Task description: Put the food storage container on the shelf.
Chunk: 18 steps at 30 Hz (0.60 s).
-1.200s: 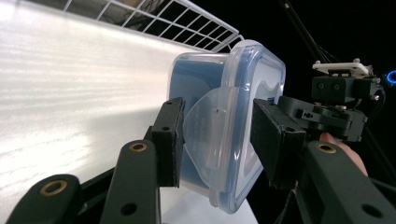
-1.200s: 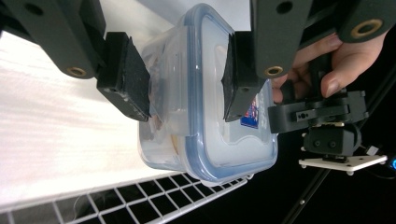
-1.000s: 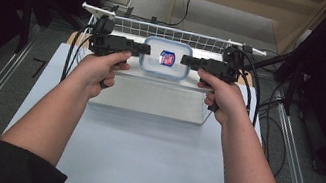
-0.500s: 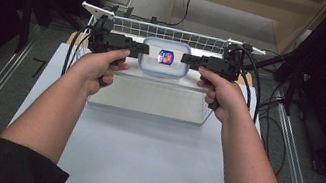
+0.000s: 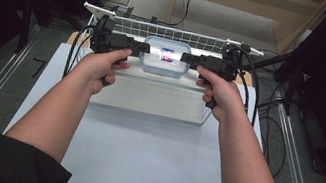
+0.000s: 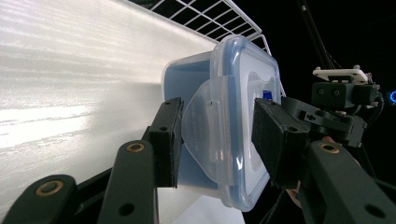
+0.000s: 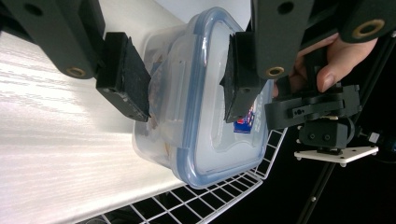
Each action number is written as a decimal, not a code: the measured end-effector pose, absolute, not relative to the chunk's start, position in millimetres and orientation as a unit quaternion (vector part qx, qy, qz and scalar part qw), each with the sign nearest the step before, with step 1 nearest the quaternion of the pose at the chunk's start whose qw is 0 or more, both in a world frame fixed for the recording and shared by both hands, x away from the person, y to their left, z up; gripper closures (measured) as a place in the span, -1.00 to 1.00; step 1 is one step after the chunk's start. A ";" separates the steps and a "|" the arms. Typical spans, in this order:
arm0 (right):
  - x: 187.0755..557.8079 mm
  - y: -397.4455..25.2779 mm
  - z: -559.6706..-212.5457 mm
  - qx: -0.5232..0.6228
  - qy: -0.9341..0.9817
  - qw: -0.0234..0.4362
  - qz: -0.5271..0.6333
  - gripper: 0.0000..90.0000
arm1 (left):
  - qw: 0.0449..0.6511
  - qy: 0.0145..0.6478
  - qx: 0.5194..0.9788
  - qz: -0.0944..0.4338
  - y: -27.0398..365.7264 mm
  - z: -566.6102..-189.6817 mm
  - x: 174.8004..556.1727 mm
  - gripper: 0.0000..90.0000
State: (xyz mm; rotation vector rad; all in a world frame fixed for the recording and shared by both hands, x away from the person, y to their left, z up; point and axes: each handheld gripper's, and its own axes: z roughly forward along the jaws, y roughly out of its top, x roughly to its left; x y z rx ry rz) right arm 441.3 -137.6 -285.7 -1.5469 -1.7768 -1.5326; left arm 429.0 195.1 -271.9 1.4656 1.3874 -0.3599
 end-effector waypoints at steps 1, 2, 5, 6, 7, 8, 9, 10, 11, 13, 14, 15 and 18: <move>441.8 -137.8 -286.0 -0.543 -0.623 0.164 -0.538 0.17 | 0.519 0.579 0.611 -0.150 194.7 -272.1 429.4 0.21; 442.2 -138.0 -286.2 -0.544 -0.622 0.165 -0.538 0.17 | 0.518 0.578 0.613 -0.147 194.5 -272.2 430.0 0.20; 443.1 -137.8 -286.9 -0.546 -0.621 0.165 -0.538 0.16 | 0.519 0.575 0.616 -0.144 193.9 -272.7 431.3 0.18; 443.5 -137.6 -287.1 -0.546 -0.619 0.164 -0.539 0.16 | 0.520 0.575 0.615 -0.142 193.5 -272.8 431.5 0.18; 443.7 -137.7 -287.1 -0.547 -0.619 0.164 -0.539 0.16 | 0.520 0.575 0.615 -0.141 193.2 -272.9 431.7 0.18; 443.9 -137.8 -287.3 -0.547 -0.619 0.164 -0.539 0.16 | 0.520 0.575 0.615 -0.141 193.2 -272.9 431.7 0.17; 444.1 -138.0 -287.3 -0.546 -0.620 0.164 -0.539 0.16 | 0.519 0.575 0.617 -0.140 192.7 -272.8 432.0 0.17; 444.0 -138.0 -287.4 -0.546 -0.620 0.164 -0.539 0.15 | 0.519 0.575 0.617 -0.140 192.5 -272.7 432.3 0.17; 443.8 -137.9 -287.2 -0.547 -0.620 0.163 -0.539 0.15 | 0.518 0.575 0.617 -0.139 192.3 -272.6 432.4 0.16; 443.9 -137.9 -287.2 -0.547 -0.621 0.160 -0.539 0.14 | 0.516 0.575 0.620 -0.136 191.5 -272.5 432.8 0.15; 444.0 -137.9 -287.3 -0.547 -0.621 0.160 -0.538 0.13 | 0.516 0.575 0.620 -0.136 190.7 -272.8 433.1 0.15; 444.2 -137.5 -287.7 -0.546 -0.622 0.157 -0.539 0.12 | 0.514 0.576 0.621 -0.137 190.0 -273.1 433.4 0.14; 444.2 -136.9 -288.1 -0.548 -0.624 0.153 -0.536 0.09 | 0.515 0.576 0.620 -0.137 189.0 -274.3 434.0 0.12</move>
